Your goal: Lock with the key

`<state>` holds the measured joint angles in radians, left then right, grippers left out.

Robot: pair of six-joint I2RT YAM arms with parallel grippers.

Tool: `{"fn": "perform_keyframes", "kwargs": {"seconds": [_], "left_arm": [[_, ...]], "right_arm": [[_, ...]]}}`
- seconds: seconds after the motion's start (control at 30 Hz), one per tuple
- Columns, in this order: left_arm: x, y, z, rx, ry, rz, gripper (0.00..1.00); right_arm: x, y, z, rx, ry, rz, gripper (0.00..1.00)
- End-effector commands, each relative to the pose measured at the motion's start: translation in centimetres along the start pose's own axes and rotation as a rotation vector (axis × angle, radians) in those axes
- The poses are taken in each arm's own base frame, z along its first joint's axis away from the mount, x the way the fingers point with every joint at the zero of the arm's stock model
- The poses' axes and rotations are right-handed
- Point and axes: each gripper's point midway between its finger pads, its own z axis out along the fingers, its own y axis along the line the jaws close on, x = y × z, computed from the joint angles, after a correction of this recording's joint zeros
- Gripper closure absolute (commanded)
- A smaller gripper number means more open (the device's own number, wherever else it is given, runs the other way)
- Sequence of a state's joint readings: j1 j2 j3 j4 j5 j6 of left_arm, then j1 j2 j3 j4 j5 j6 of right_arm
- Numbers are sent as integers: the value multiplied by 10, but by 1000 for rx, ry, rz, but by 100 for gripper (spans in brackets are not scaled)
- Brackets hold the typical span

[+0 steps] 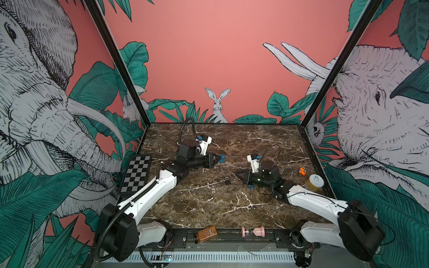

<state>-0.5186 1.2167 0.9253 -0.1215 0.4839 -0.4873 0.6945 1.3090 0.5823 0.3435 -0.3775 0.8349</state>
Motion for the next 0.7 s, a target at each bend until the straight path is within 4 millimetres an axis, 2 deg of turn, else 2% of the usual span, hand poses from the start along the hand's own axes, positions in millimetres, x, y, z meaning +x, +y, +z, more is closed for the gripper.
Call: {"fn": "perform_keyframes", "kwargs": {"seconds": [0.0,0.13,0.23,0.27,0.5,0.67], "left_arm": [[0,14,-6,-81,-26,23,100],[0,37,-6,-203,-28,4,100],[-2,50,-13,-283,-46,31,100],[-2,53,-15,-305,-49,41,100],[8,54,-16,-312,6,6,100],[19,51,-12,-279,57,17,100]], "right_arm": [[-20,28,22,-56,-82,-48,100],[-9,27,49,-32,-63,-56,100],[-5,21,66,1,-44,-51,100],[0,12,74,18,-29,-38,100],[18,-2,102,41,-4,25,100],[27,-24,102,129,-21,53,100]]}}
